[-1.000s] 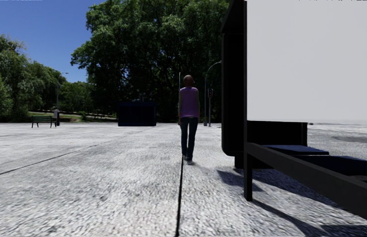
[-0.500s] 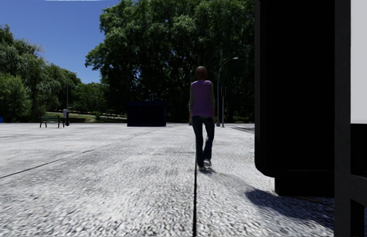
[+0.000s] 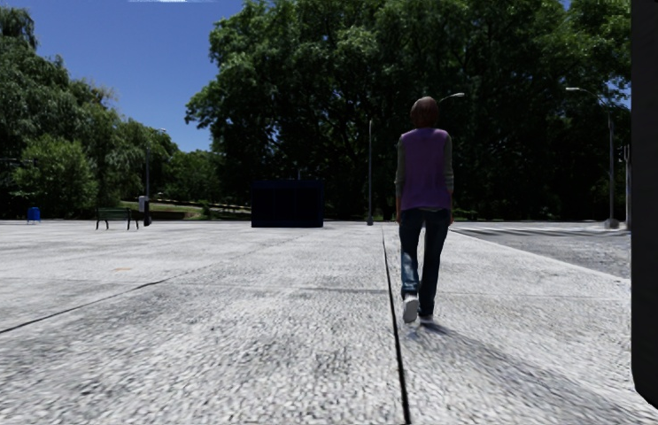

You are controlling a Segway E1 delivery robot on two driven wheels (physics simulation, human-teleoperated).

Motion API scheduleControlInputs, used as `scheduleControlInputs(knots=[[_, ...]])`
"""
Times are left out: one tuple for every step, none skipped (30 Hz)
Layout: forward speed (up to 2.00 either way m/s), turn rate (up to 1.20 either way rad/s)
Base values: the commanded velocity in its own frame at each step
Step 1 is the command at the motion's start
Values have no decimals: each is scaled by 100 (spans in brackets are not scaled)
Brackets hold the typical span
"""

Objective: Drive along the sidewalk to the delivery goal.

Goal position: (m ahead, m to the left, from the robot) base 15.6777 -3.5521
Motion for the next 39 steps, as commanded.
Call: scheduleControlInputs(knots=[[200, 31], [200, 31], [200, 31], [200, 31], [200, 31], [200, 31], [200, 30], [200, 18], [200, 4], [200, 4], [200, 0], [200, 0], [200, 0], [200, 0], [200, 0], [200, 0], [200, 0], [200, 0], [200, 0], [200, 0], [200, 0], [200, 0], [200, 0], [200, 0], [200, 0], [200, 0], [200, 0], [200, 0], [200, 0], [200, 0], [200, 0], [200, 0], [200, 0], [200, 0], [200, 0], [200, 0], [200, 0], [200, 0], [200, 0]])
